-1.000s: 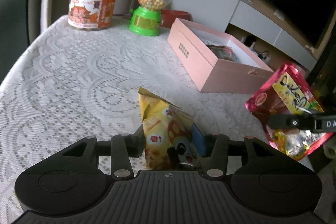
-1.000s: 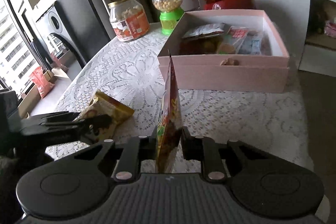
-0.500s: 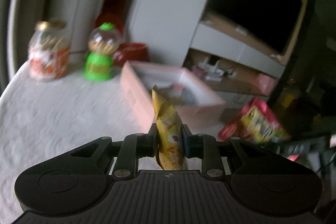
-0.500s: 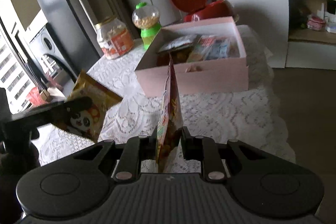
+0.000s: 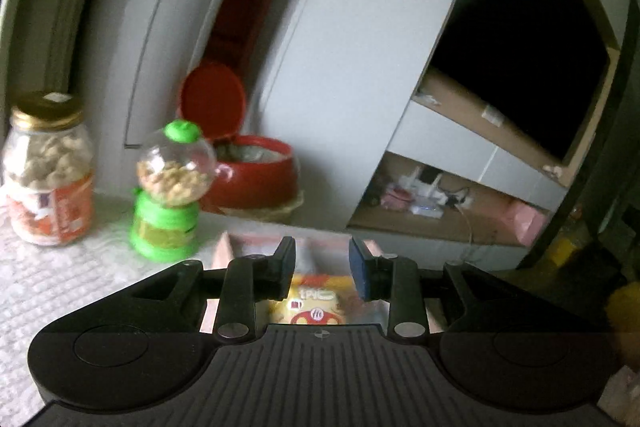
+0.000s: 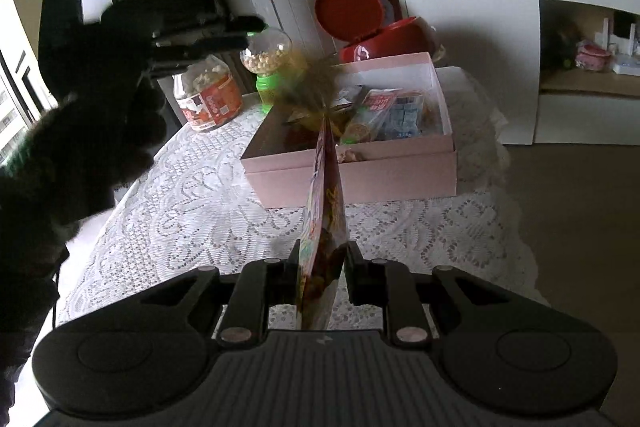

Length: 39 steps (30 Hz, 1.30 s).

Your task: Organize snacks

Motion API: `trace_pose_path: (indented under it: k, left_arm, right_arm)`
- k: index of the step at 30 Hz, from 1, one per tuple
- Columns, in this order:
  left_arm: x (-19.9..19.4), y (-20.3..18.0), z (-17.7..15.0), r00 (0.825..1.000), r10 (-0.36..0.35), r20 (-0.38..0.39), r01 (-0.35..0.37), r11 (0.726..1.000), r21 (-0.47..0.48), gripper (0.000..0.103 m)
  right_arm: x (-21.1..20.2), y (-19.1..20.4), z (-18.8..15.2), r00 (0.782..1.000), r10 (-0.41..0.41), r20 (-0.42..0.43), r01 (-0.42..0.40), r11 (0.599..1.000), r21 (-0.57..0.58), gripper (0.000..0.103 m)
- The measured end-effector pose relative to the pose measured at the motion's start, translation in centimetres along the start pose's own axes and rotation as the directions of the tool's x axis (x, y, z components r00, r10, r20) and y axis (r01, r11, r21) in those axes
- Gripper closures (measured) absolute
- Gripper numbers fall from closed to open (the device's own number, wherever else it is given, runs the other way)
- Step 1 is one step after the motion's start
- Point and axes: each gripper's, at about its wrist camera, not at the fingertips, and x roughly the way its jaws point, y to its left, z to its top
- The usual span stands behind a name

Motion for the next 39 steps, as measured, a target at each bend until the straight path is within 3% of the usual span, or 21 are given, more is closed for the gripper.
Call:
trace_pose_path:
  k: [6, 11, 13, 15, 16, 18, 22, 23, 24, 26, 33, 37, 39]
  left_arm:
    - [-4.8, 2.0, -5.3, 0.997, 0.062, -0.041, -0.062, 0.998, 0.004, 0.07]
    - [-6.0, 3.6, -8.7, 0.993, 0.056, -0.107, -0.062, 0.997, -0.052, 0.07]
    - [-6.1, 4.0, -9.1, 0.992, 0.062, -0.112, -0.07, 0.996, -0.061, 0.07]
    - [-6.6, 4.2, -9.5, 0.989, 0.087, -0.12, -0.094, 0.994, -0.056, 0.07]
    - [-7.0, 4.1, -9.6, 0.987, 0.104, -0.127, -0.11, 0.993, -0.043, 0.07]
    - [-7.8, 3.9, -10.3, 0.981, 0.138, -0.133, -0.14, 0.99, -0.003, 0.07]
    - [-8.9, 3.3, -12.3, 0.969, 0.195, -0.155, -0.187, 0.98, 0.064, 0.07]
    - [-8.9, 3.0, -12.9, 0.966, 0.205, -0.157, -0.195, 0.978, 0.08, 0.07]
    - [-8.8, 2.6, -13.4, 0.965, 0.21, -0.158, -0.198, 0.976, 0.093, 0.07]
    - [-8.5, 1.8, -14.2, 0.964, 0.213, -0.16, -0.196, 0.974, 0.115, 0.07]
    - [-7.4, -0.2, -16.2, 0.952, 0.251, -0.174, -0.226, 0.962, 0.15, 0.069]
    - [-6.9, -0.8, -16.3, 0.948, 0.274, -0.163, -0.243, 0.952, 0.186, 0.069]
    - [-6.8, -0.6, -16.3, 0.949, 0.27, -0.16, -0.242, 0.954, 0.176, 0.069]
  right_arm:
    - [-0.4, -0.4, 2.3, 0.998, 0.055, 0.037, -0.057, 0.998, 0.037, 0.084]
    - [0.7, 0.9, 9.0, 0.984, 0.093, 0.149, -0.103, 0.993, 0.06, 0.084]
    - [2.3, 0.9, 11.8, 0.969, 0.095, 0.227, -0.115, 0.99, 0.077, 0.083]
    - [4.8, 0.1, 13.4, 0.97, 0.087, 0.229, -0.116, 0.986, 0.117, 0.063]
    - [6.0, -0.5, 13.7, 0.975, 0.079, 0.208, -0.112, 0.982, 0.154, 0.043]
    - [8.0, -1.9, 12.7, 0.987, 0.022, 0.16, -0.057, 0.974, 0.219, 0.042]
    - [7.9, -2.3, 8.2, 0.99, -0.108, 0.094, 0.09, 0.979, 0.182, 0.039]
    - [7.5, -2.0, 7.0, 0.988, -0.122, 0.099, 0.105, 0.981, 0.16, 0.04]
    - [6.4, -1.2, 5.4, 0.978, -0.135, 0.162, 0.119, 0.988, 0.103, 0.04]
    - [5.1, 0.5, 3.4, 0.965, -0.198, 0.173, 0.193, 0.98, 0.044, 0.022]
    - [5.9, 3.8, -1.8, 0.977, -0.199, 0.077, 0.201, 0.979, -0.031, 0.021]
    - [8.6, 4.4, -3.6, 0.966, -0.259, 0.01, 0.259, 0.964, -0.053, 0.021]
    - [8.6, 4.8, -4.4, 0.952, -0.306, 0.026, 0.308, 0.948, -0.079, 0.018]
